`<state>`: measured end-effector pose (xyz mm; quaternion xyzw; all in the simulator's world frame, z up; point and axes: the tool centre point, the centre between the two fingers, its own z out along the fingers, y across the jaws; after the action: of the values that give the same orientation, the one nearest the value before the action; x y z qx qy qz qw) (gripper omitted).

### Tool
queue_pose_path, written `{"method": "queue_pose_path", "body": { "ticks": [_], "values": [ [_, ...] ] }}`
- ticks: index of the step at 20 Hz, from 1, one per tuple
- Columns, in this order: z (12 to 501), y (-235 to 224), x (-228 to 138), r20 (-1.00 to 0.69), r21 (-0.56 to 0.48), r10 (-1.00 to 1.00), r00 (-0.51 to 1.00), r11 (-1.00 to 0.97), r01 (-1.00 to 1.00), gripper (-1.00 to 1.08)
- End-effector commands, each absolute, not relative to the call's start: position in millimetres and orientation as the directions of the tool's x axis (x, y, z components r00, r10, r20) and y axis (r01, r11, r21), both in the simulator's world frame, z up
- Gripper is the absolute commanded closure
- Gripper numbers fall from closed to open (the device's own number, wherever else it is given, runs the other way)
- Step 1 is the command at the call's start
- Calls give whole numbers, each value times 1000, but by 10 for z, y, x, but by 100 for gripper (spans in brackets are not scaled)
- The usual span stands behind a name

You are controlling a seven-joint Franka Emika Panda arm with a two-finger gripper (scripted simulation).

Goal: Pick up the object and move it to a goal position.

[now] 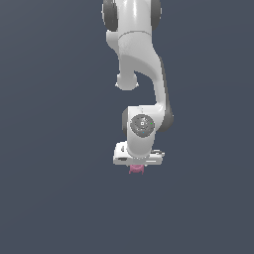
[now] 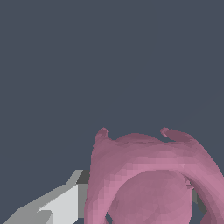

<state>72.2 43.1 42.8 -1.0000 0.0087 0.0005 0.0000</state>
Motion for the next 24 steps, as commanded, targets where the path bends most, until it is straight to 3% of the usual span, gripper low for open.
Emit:
{"method": "queue_pose_path", "body": {
  "ticks": [1,10,24],
  "values": [
    [482,393,714,0,0,-18,1000,-1000,-18,108],
    [940,67,596,0,0,-18,1000,-1000,-18,108],
    [2297,-892,267,0,-1,-18,1000,-1000,-18,108]
  ]
}}
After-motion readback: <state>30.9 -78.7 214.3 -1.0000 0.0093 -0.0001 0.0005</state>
